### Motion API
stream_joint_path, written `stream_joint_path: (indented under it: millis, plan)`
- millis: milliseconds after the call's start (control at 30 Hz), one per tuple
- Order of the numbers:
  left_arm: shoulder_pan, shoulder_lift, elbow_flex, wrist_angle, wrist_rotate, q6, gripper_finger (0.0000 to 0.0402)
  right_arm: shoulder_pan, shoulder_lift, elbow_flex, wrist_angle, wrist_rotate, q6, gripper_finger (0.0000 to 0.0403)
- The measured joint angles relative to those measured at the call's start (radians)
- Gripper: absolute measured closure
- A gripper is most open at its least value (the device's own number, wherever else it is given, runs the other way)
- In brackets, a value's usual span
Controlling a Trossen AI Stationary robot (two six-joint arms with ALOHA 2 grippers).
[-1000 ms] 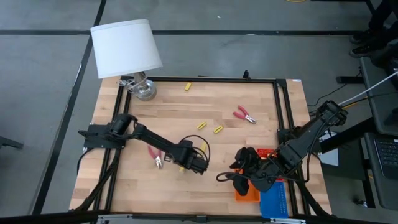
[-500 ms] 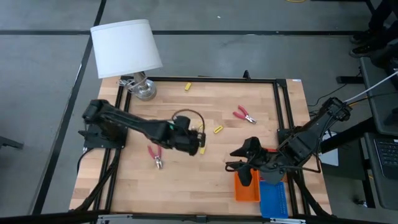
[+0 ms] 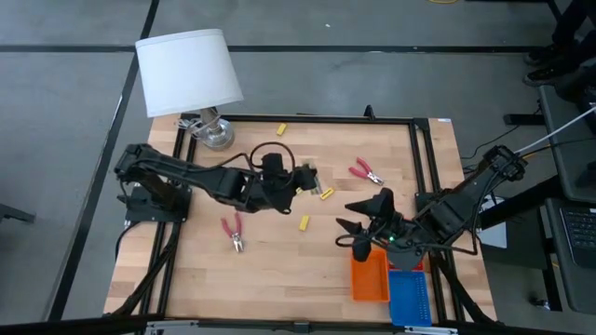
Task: Pick & Place School Supplies
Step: Put the yellow crayon box into the red basket
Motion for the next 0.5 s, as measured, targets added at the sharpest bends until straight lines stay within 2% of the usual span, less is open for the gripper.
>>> stream_joint_path:
  millis: [333, 500]
  plan:
    - [-0.003, 0.001, 0.000, 0.080, -0.053, 0.015, 0.0272, -0.059, 0.000, 0.000, 0.017, -0.007, -0.003, 0.0098]
    - [0.000, 0.012, 0.000, 0.124, -0.038, 0.058, 0.0272, -0.113, 0.000, 0.000, 0.052, -0.064, -0.026, 0.0088]
